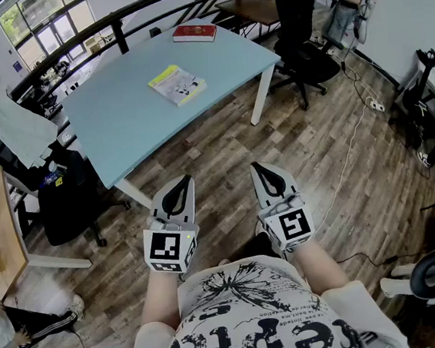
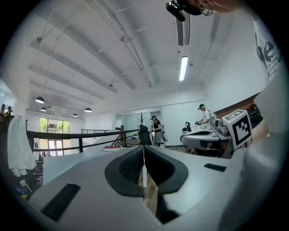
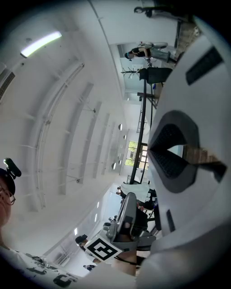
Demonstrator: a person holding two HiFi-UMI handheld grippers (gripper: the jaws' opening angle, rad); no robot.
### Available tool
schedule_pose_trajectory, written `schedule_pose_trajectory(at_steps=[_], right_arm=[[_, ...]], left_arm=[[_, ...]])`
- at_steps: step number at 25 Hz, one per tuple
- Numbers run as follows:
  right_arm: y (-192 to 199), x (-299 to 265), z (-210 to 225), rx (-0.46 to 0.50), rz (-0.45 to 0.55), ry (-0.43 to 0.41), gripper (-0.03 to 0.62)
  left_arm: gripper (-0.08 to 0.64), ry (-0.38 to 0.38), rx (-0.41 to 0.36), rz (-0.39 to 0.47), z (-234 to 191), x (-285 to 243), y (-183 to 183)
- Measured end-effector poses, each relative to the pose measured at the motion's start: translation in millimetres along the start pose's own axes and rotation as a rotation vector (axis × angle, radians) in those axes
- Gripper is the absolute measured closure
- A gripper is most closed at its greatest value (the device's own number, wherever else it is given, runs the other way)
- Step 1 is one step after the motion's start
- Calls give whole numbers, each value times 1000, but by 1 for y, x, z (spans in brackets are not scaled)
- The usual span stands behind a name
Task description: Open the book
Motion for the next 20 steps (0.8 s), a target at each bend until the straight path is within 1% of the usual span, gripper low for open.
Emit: schedule_pose_trajectory(at_steps=[6,8,11,13,20], right_arm=[[-2,-5,-7,8,6,-2,581],[0,-6,-9,-2,7,-9,581],[1,-9,-12,-19,22,-44,581],[2,-13,-13,-38,25,-48,581],[15,-36,-10,-52,3,-32,580]], left_arm=[[540,5,-5,3,-4,3,-2],[540,6,-5,1,-4,4,-1],[540,18,-11,-9,-2,5,1],[538,20,-11,-7,-2,6,1],[540,-24,27,-3,-21,-2,11]])
Point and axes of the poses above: the fingertips, and each gripper's own axes: x backward along the fingers, z to its right, y out of its underside, the point moved 7 cm from there along x, backward along the fingers, and after that the axes turned 15 degrees about x, right-handed, at the moved point
